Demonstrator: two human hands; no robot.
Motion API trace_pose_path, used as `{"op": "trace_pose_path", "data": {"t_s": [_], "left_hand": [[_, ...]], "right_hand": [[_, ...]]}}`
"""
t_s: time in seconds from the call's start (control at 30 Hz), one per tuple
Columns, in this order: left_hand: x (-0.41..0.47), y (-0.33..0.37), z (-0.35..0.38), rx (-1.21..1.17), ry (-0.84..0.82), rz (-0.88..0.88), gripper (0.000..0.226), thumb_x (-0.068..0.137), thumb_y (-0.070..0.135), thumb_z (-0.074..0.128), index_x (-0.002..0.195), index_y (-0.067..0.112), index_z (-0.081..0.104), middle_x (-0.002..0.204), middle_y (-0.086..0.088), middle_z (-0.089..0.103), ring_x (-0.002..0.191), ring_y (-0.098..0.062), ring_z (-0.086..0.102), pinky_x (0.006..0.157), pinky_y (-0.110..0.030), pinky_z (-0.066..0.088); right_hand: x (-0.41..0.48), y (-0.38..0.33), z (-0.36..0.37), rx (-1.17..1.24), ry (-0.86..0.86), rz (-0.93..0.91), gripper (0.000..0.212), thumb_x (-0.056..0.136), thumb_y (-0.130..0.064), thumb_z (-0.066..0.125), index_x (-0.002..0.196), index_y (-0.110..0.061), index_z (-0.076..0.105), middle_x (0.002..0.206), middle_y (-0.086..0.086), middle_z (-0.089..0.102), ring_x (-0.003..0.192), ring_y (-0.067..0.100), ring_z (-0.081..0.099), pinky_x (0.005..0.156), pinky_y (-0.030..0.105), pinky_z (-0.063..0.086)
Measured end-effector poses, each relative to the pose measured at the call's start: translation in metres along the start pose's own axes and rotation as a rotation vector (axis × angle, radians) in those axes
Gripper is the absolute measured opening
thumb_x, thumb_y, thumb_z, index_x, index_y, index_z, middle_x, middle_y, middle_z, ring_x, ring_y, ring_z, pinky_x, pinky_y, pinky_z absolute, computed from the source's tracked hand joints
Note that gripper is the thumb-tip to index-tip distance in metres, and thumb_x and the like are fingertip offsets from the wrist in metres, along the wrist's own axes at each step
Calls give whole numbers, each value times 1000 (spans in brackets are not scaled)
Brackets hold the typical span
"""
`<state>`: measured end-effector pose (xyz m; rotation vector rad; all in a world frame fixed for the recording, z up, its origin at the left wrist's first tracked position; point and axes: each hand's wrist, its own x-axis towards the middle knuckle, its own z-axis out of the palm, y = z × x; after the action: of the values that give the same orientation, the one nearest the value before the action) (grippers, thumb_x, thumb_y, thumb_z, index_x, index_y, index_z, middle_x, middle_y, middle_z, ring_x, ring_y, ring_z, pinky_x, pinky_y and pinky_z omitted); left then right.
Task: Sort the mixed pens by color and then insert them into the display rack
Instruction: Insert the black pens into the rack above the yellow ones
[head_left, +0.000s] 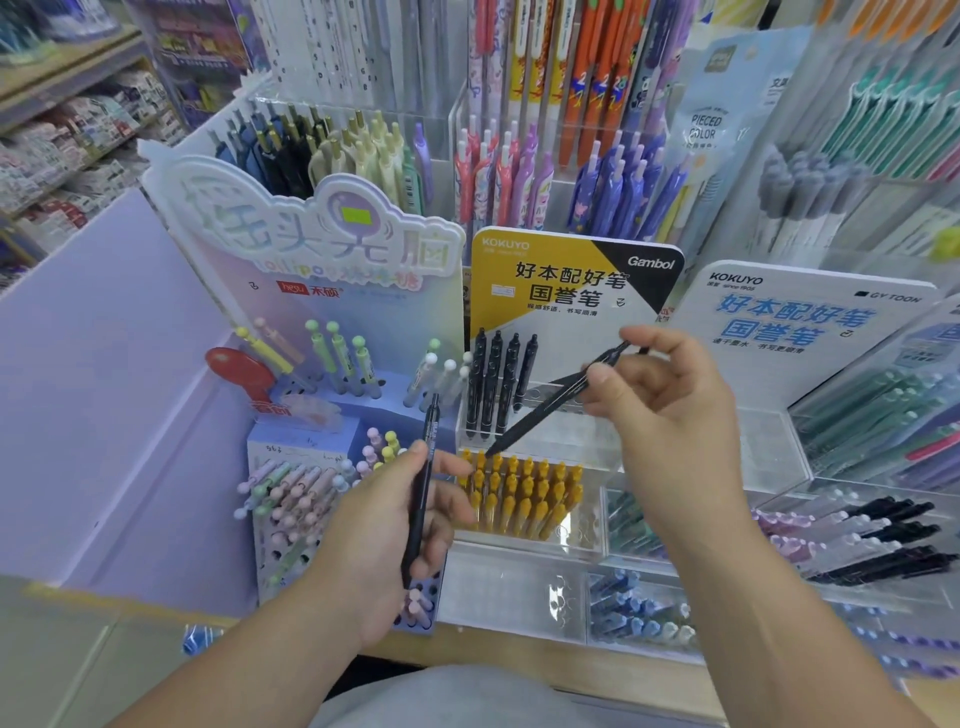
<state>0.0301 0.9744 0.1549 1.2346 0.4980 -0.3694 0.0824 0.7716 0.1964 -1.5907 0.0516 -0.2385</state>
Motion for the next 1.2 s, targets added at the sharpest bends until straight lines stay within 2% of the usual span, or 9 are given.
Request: {"op": "trace_pose_path", "data": {"t_s": [0.07, 0.27, 0.43, 0.77, 1.03, 1.13, 1.2], "left_hand": [[1, -3, -2, -7, 0, -4, 40, 103, 42, 42, 96, 11, 67, 67, -10, 58, 43, -16, 37, 40, -23, 21], [-1, -2, -4, -11, -5, -9, 38, 102, 42, 44, 88, 15, 67, 64, -6, 53, 44, -15, 37, 44, -24, 22], [-2, -1, -4, -35, 5, -4, 38, 102, 40, 43, 93, 11, 66, 64, -7, 53, 44, -15, 37, 41, -25, 23], [-1, -2, -4, -48, 9, -8, 39, 102, 40, 42, 92, 11, 67, 65, -7, 54, 45, -15, 37, 43, -26, 22], [-1, 1, 1, -71, -34, 15, 37, 104, 33, 37, 96, 8, 63, 67, -10, 52, 46, -17, 35, 40, -26, 24], [-2, 3, 5, -9, -41, 81, 34, 104, 27, 37, 97, 7, 63, 68, -12, 54, 46, -18, 37, 43, -26, 27], [-1, 3, 7, 69, -43, 147, 29, 104, 23, 42, 97, 11, 67, 70, -14, 58, 47, -19, 43, 44, -26, 30]], "right_hand": [[11, -3, -3, -120, 13, -99, 29, 89, -10, 72, 110, -26, 58, 81, -2, 68, 79, 18, 69, 77, 34, 60], [31, 8, 10, -402, -21, -307, 32, 89, -15, 72, 111, -33, 56, 84, -16, 61, 78, 4, 63, 73, 19, 54], [33, 23, 23, -499, -35, -360, 29, 91, -15, 71, 117, -23, 62, 85, -16, 61, 80, 4, 62, 75, 23, 55], [30, 56, 33, -657, -162, -351, 27, 93, -20, 67, 119, -27, 63, 98, -6, 69, 86, 11, 64, 79, 38, 58], [28, 62, 32, -703, -166, -327, 34, 94, -23, 66, 126, -30, 59, 100, -8, 68, 84, 8, 63, 77, 35, 57], [21, 49, 27, -608, -170, -205, 42, 93, -32, 66, 131, -39, 49, 100, -14, 64, 83, 1, 62, 74, 25, 55], [13, 39, 24, -495, -147, -143, 38, 92, -35, 67, 125, -39, 50, 90, -15, 65, 79, 2, 63, 69, 24, 54]]}}
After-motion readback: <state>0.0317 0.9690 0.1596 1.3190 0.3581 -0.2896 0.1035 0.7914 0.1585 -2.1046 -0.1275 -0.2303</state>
